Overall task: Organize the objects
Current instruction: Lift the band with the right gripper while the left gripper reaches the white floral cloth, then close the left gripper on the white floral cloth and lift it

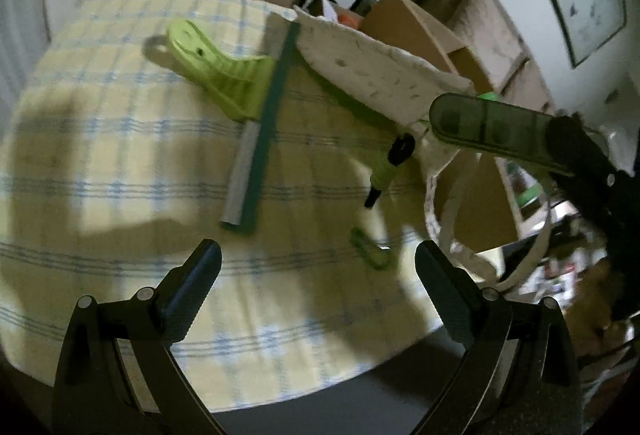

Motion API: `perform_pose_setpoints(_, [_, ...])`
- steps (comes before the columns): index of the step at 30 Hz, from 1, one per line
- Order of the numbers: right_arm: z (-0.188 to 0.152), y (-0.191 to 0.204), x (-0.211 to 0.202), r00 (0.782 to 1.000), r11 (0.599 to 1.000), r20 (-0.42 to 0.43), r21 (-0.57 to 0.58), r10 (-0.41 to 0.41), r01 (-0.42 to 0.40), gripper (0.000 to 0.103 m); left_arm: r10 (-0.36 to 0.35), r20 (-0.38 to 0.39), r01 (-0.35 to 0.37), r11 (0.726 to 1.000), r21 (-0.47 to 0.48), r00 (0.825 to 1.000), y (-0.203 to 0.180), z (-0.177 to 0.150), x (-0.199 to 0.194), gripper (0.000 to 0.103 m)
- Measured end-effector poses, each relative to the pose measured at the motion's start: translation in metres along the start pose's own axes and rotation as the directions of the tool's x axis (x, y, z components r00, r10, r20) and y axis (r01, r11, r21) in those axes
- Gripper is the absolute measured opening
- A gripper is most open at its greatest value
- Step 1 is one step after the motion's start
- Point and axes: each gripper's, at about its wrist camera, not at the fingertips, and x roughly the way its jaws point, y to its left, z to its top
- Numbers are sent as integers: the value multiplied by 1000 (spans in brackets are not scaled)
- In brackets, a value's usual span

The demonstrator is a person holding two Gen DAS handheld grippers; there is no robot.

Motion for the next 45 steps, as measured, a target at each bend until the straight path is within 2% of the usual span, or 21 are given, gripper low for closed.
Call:
perform_pose_setpoints(5, [8,-1,-14,1000,1000,28,0,5,-5,44,-14,14,14,1000,-23,1000,1,6,-5,97])
perform_pose_setpoints(8, [8,0,-22,999,1000,39,-18,4,-3,44,-78,34,81,990,-113,996,13,17,-13,97])
perform_pose_setpoints(10, [4,0,-23,999,1000,33,-30,0,1,44,-128,52,135,975,-179,990,21,26,-18,97])
perform_pose_setpoints(13, [-9,-2,-21,1000,999,11,-37,-3,3,44,-155,56,163,965,-207,986,22,34,-14,97])
perform_pose_setpoints(15, [-17,-3,-19,1000,999,-3,-41,-2,2,44,-181,38,185,961,-206,983,18,41,-7,97])
perform_pose_setpoints(19, [-32,-4,-16,1000,999,-30,-43,7,-8,44,-267,-16,258,943,-210,964,2,51,14,97])
perform_pose_setpoints(23, [-41,-2,-17,999,998,-42,-62,14,-17,44,-305,-77,281,933,-227,949,-9,62,37,97])
perform_pose_setpoints(26, [-46,2,-15,998,996,-54,-83,17,-21,44,-354,-135,316,917,-243,925,-16,69,55,96])
perform_pose_setpoints(28, [-49,4,-13,998,995,-62,-96,23,-29,44,-372,-173,326,913,-246,912,-20,74,66,82])
perform_pose_setpoints(30, [-51,8,-13,997,993,-66,-113,28,-35,44,-353,-198,303,921,-243,914,-22,78,72,53])
perform_pose_setpoints(31, [-52,9,-13,997,992,-68,-120,29,-37,44,-352,-210,299,922,-245,912,-23,79,76,48])
perform_pose_setpoints(32, [-53,10,-14,997,991,-69,-126,29,-37,44,-353,-216,299,922,-248,910,-24,81,78,36])
perform_pose_setpoints(33, [-54,11,-14,997,991,-70,-130,30,-39,44,-348,-220,293,923,-248,911,-24,81,80,24])
perform_pose_setpoints(35, [-54,10,-14,997,991,-71,-127,33,-42,44,-323,-210,273,933,-236,923,-26,82,78,11])
perform_pose_setpoints(36, [-54,8,-12,997,992,-70,-122,33,-42,44,-320,-191,275,934,-230,928,-26,83,75,6])
perform_pose_setpoints(38, [-53,5,-12,997,994,-67,-105,35,-42,44,-320,-166,280,933,-227,933,-27,84,71,4])
perform_pose_setpoints(45, [-54,0,-11,998,995,-51,-91,40,-44,44,-321,-37,311,936,-166,946,-43,97,31,3])
